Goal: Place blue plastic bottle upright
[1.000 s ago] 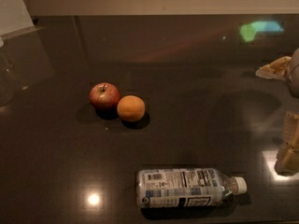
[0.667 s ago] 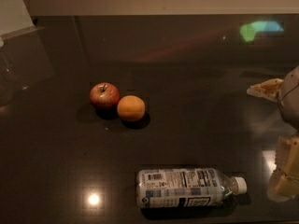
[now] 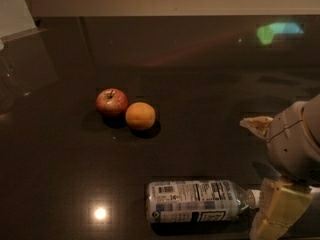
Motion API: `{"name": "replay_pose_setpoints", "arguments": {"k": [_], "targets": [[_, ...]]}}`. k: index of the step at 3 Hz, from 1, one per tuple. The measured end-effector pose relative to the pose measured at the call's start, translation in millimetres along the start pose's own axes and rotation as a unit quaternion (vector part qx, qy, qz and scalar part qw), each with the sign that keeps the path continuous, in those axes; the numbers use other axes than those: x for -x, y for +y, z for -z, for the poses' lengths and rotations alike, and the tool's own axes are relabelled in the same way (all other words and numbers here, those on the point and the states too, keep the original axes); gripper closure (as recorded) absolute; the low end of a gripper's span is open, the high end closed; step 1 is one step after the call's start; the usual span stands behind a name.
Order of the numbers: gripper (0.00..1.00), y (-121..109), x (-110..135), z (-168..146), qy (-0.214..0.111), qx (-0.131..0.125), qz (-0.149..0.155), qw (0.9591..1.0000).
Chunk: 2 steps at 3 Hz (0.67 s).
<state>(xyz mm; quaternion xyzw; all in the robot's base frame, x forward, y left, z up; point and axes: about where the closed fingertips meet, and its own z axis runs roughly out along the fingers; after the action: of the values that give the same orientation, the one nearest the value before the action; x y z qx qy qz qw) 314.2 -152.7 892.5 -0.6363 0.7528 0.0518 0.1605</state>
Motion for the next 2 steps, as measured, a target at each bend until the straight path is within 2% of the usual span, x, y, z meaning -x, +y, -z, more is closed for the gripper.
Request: {"name": "replay_pose_setpoints", "arguments": {"k": [2], "targets": [[0.00,10.6,15.1,-36.9,-0.012,0.010,-0.012,0.9998]]}}
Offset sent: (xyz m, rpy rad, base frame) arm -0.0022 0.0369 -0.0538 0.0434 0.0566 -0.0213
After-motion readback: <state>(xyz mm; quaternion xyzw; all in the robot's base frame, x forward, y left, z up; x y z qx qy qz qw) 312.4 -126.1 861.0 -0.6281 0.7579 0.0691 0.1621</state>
